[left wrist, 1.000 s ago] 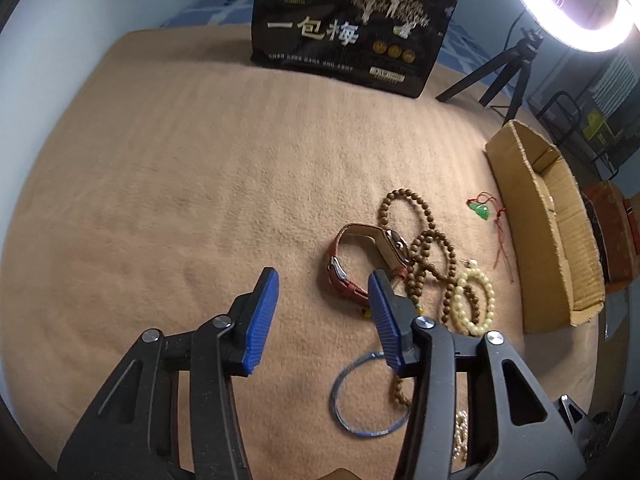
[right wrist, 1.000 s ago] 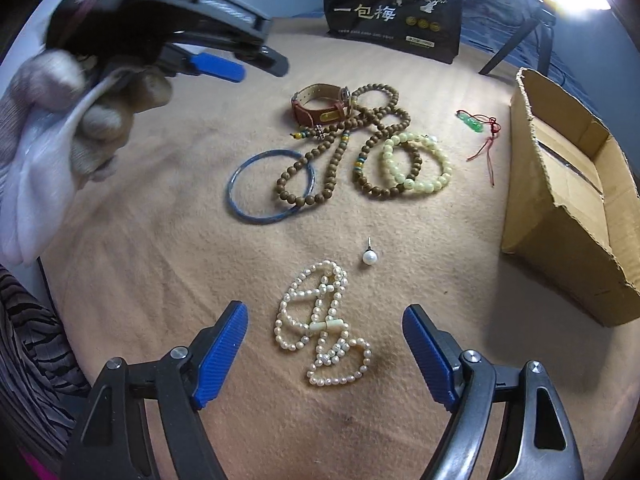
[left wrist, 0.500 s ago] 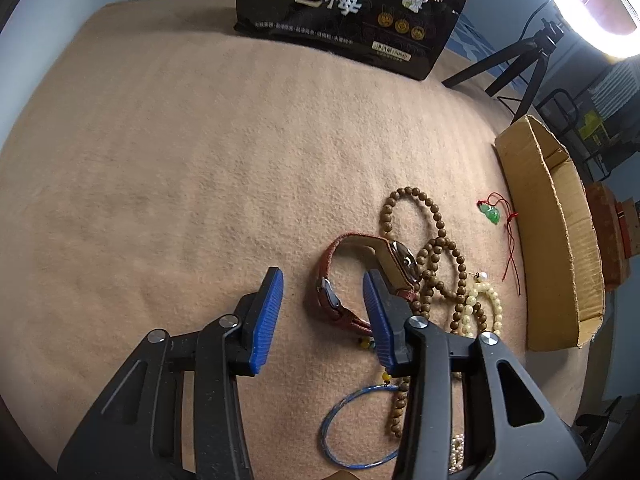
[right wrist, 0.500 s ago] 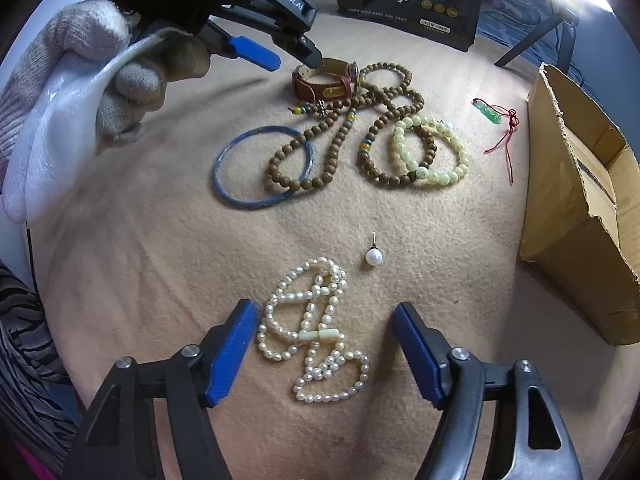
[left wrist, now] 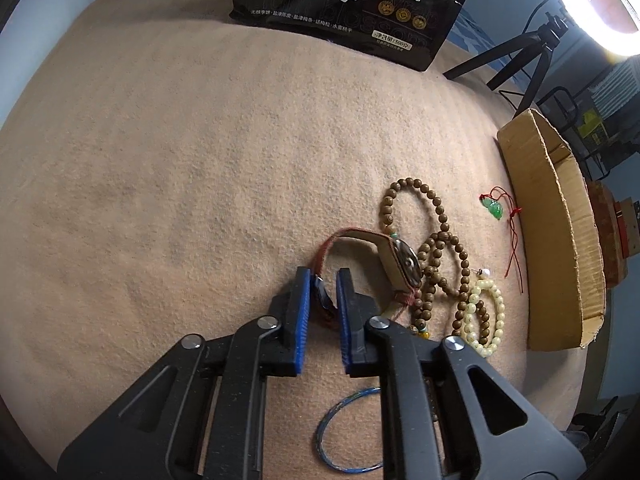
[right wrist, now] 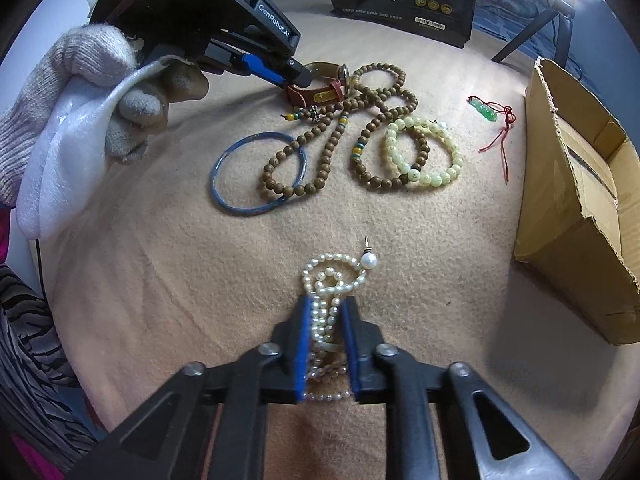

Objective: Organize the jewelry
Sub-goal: 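Close left tool on the watch strap while right tool closes on the pearl necklace, then carry the watch with left tool and pearls with right tool over the cardboard box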

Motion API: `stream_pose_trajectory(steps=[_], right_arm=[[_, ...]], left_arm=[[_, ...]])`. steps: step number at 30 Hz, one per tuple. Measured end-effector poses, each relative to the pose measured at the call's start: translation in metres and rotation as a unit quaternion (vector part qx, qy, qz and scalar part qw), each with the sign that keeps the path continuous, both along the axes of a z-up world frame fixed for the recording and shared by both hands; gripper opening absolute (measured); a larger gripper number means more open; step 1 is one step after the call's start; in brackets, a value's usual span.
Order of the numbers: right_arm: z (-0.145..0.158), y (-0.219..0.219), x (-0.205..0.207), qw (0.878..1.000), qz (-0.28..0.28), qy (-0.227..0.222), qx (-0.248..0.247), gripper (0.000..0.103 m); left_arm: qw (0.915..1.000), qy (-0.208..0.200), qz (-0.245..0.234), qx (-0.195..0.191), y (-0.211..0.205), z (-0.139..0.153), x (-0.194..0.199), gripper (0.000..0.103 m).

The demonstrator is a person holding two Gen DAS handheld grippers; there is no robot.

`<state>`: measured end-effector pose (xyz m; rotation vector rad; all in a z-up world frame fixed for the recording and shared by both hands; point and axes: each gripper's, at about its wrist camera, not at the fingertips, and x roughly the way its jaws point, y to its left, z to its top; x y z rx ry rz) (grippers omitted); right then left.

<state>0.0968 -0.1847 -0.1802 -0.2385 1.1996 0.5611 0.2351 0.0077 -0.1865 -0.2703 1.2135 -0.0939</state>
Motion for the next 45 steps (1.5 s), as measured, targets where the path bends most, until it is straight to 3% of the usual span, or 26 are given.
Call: stream_pose_trajectory(steps=[8, 21, 29, 45], right_arm=[[0.005, -0.001, 0.001, 1.0, -0.007, -0.002, 0.018, 0.005], [0.038, -0.011, 0.012, 0.997, -0.027, -0.039, 0.055, 0.005], [0.028, -0.021, 0.013, 0.997, -0.042, -0.029, 0.053, 0.005], [0.106, -0.044, 0.012, 0.985, -0.059, -0.12, 0.109, 0.005]], left_arm=[[0.9998, -0.014, 0.007, 0.007, 0.003, 0.009, -0.004, 0.007], [0.9988, -0.045, 0.01, 0.017, 0.011, 0.03, -0.014, 0.007], [0.9986, -0.048, 0.012, 0.019, 0.011, 0.03, -0.014, 0.007], [0.9955, -0.094, -0.002, -0.013, -0.006, 0.073, -0.027, 0.007]])
